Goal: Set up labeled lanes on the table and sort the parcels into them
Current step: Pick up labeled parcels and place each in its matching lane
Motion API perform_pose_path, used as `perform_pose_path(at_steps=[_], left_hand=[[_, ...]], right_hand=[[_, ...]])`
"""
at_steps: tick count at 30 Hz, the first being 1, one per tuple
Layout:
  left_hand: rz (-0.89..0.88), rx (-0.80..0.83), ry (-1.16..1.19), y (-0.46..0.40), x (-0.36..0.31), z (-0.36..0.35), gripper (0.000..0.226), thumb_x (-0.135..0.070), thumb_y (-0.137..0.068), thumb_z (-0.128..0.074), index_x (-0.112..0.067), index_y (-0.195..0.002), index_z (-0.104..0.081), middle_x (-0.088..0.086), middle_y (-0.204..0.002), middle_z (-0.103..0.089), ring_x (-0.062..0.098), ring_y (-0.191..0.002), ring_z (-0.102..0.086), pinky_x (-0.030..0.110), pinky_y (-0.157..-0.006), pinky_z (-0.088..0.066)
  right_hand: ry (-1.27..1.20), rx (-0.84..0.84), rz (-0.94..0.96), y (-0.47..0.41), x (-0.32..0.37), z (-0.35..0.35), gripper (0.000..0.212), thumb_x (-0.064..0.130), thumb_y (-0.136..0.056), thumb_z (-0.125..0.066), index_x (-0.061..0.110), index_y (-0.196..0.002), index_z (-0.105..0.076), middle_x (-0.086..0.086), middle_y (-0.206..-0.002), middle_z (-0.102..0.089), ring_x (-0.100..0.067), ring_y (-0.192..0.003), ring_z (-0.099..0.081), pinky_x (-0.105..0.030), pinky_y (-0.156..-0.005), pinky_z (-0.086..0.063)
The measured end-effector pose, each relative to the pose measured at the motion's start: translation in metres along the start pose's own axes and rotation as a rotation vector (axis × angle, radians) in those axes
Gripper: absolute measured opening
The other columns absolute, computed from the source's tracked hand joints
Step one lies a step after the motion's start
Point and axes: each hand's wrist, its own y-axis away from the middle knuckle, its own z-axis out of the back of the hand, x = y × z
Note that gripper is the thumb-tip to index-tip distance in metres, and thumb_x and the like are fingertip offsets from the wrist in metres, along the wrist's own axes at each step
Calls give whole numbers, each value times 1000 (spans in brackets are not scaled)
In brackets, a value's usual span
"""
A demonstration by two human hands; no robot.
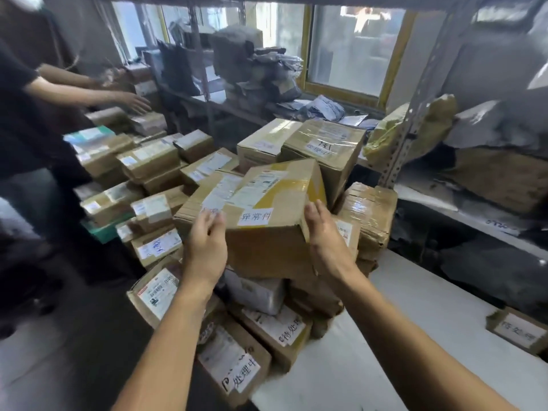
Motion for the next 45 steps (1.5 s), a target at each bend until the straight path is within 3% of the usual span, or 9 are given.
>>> perform_pose_path(at_steps=[4, 9, 15, 18, 21, 26, 32, 36, 45], left_hand=[[-26, -64, 1, 7, 5, -11, 56, -42, -98, -54, -21, -148, -41, -4, -145, -49, 9, -131, -43, 30, -106, -35], [-83, -98, 72, 13, 15, -19, 63, -41, -92, -62, -27, -148, -38, -20, -135, -44, -1, -126, -38, 16, -95, -30], [19, -20, 268, -8, 22, -9, 58, -36, -93, -62, -21, -146, -44, -21, -116, -56, 1, -117, -53, 11, -87, -38], [87, 130, 292, -20, 22, -3, 44, -36, -92, -60, -25, -135, -56, -10, -125, -63, 3, -115, -59, 23, -94, -46], [141, 307, 349, -21, 18, -2, 30, -37, -98, -54, -23, -122, -65, -3, -115, -73, 10, -107, -68, 29, -88, -51], [128, 302, 452, -11, 13, -7, 33, -31, -100, -50, -17, -126, -63, 7, -116, -72, 22, -111, -67, 46, -103, -46], [45, 289, 484, 4, 3, 6, 39, -34, -91, -56, -18, -126, -64, 10, -118, -71, 25, -112, -67, 44, -99, -46], [-35, 297, 486, 22, -7, 16, 42, -30, -93, -54, -18, -133, -60, 9, -124, -68, 25, -118, -64, 40, -98, -52], [-126, 280, 493, 106, -42, -4, 39, -34, -89, -61, -22, -125, -65, 8, -117, -71, 30, -111, -67, 37, -85, -58]], right_hand=[[38, 29, -25, 7, 1, -7, 96, 84, -76, -30, 37, -158, -12, 5, -165, -19, -17, -150, -20, -44, -122, -18], [-51, 39, -31, 11, 3, -3, 84, 72, -79, -38, 46, -155, -16, 5, -162, -27, -18, -141, -34, -44, -114, -34], [-115, -13, -54, 4, 7, 0, 75, 85, -67, -43, 48, -132, -36, 1, -144, -41, -22, -130, -45, -51, -108, -42], [-127, -11, -93, -4, 7, -1, 93, 87, -63, -47, 44, -144, -31, 1, -152, -35, -23, -135, -42, -52, -110, -40], [-186, 63, -135, -6, 9, -4, 111, 85, -59, -49, 42, -155, -13, 3, -161, -26, -23, -142, -35, -51, -115, -34], [-184, 74, -147, -7, 14, -8, 113, 78, -55, -43, 43, -157, -8, 0, -164, -21, -27, -147, -27, -54, -118, -27], [-336, 117, -137, 14, 6, -7, 89, 72, -59, -49, 69, -142, -17, 4, -145, -41, -27, -123, -52, -57, -106, -44], [-408, 126, -108, 30, 8, -3, 69, 70, -61, -51, 84, -124, -26, 4, -144, -43, -27, -123, -53, -57, -105, -44], [-524, 131, 36, 99, 9, 70, 98, 57, -64, -55, 46, -154, -20, 0, -151, -45, -25, -130, -54, -55, -109, -42]])
